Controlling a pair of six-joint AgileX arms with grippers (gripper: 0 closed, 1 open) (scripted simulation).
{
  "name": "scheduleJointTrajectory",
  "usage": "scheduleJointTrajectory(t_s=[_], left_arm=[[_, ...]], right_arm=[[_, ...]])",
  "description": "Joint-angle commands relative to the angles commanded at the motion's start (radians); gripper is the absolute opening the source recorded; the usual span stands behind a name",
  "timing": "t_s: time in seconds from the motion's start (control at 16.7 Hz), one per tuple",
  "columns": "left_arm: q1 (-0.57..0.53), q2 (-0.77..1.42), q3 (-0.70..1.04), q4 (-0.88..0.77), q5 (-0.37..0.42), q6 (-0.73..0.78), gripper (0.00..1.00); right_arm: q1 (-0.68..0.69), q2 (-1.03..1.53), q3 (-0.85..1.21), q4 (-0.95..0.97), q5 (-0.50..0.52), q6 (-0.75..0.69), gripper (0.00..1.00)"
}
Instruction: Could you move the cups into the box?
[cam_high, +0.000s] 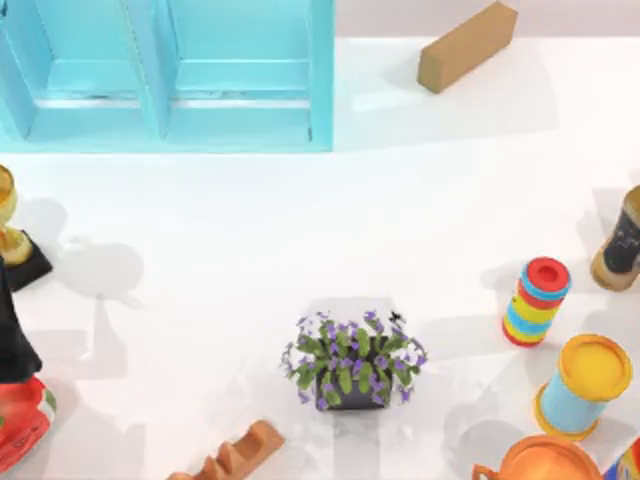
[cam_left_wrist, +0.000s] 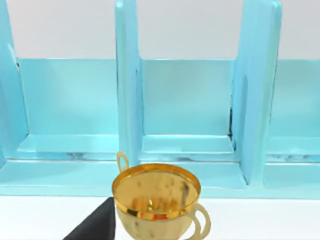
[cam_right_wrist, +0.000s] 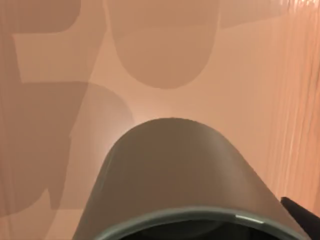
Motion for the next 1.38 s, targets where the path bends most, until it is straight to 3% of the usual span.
scheduleJointTrajectory(t_s=[0.18, 0.96, 1.38], left_arm=[[0.000, 0.000, 0.000, 0.000, 0.000, 0.000, 1.00], [0.000, 0.000, 0.000, 0.000, 0.000, 0.000, 1.00], [0.000, 0.000, 0.000, 0.000, 0.000, 0.000, 1.00]], right_arm=[[0.000, 0.000, 0.000, 0.000, 0.000, 0.000, 0.00], [0.000, 0.000, 0.000, 0.000, 0.000, 0.000, 0.98], [0.000, 0.000, 0.000, 0.000, 0.000, 0.000, 1.00]])
